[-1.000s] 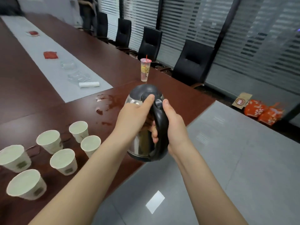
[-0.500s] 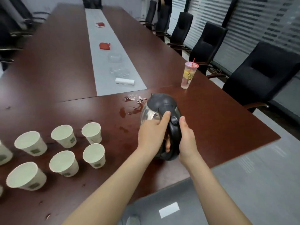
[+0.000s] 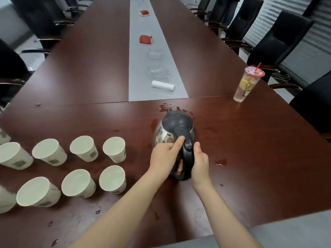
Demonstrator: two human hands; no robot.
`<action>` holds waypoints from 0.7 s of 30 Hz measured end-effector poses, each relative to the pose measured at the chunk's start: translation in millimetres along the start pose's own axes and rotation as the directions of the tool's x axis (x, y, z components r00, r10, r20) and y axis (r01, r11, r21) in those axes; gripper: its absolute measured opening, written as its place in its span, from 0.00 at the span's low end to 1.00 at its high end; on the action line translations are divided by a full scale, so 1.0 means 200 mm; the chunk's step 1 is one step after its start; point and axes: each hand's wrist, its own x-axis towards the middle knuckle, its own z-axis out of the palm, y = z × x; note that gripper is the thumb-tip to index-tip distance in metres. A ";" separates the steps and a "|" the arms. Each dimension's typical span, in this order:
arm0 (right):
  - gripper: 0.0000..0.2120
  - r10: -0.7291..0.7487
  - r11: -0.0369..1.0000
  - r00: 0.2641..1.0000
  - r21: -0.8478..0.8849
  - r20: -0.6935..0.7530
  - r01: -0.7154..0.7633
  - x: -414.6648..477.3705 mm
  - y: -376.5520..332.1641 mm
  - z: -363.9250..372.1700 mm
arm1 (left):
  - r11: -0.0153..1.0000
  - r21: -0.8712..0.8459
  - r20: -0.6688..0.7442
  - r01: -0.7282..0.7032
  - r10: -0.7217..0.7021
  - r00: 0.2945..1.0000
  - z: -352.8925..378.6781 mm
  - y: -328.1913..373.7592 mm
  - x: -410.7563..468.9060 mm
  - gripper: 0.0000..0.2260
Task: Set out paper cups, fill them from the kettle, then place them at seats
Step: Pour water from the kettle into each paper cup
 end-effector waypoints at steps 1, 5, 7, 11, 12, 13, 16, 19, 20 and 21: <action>0.33 -0.013 1.000 1.000 -0.007 0.020 0.013 0.01 0.01 0.00 | 1.000 -0.011 0.007 0.001 -0.001 1.000 0.00 -0.02 0.01 0.31; 0.30 -0.042 0.999 0.997 -0.028 0.063 0.044 0.02 0.06 0.01 | 0.996 -0.068 0.002 0.051 -0.051 0.999 0.00 -0.10 0.00 0.33; 0.29 -0.035 0.999 0.996 -0.035 0.086 0.038 0.02 0.09 0.00 | 0.996 -0.068 0.005 0.060 -0.060 0.998 0.01 -0.12 -0.01 0.33; 0.28 -0.005 0.999 0.994 -0.045 0.106 0.010 -0.01 0.10 -0.03 | 0.983 -0.132 0.079 0.126 -0.116 0.990 0.02 -0.12 -0.04 0.30; 0.27 -0.002 0.999 0.994 -0.050 0.109 0.007 -0.02 0.09 -0.03 | 0.973 -0.168 0.082 0.157 -0.145 0.986 0.02 -0.12 -0.04 0.31; 0.27 0.001 0.999 0.994 -0.051 0.114 0.005 -0.02 0.07 -0.03 | 0.962 -0.196 0.074 0.188 -0.177 0.981 0.02 -0.11 -0.05 0.31; 0.24 0.015 0.996 0.993 -0.087 0.118 -0.004 -0.02 0.04 -0.04 | 0.910 -0.293 0.052 0.293 -0.291 0.955 0.03 -0.07 -0.06 0.27; 0.23 0.050 0.983 0.989 -0.182 0.137 -0.024 -0.02 0.03 -0.07 | 0.849 -0.355 0.063 0.391 -0.396 0.916 0.04 -0.04 -0.08 0.24; 0.22 0.067 0.974 0.986 -0.226 0.153 -0.031 -0.02 0.02 -0.08 | 0.828 -0.374 0.068 0.417 -0.424 0.903 0.04 -0.04 -0.08 0.23; 0.21 0.087 0.962 0.982 -0.272 0.169 -0.038 -0.02 0.01 -0.08 | 0.801 -0.405 0.079 0.440 -0.449 0.890 0.04 -0.03 -0.08 0.22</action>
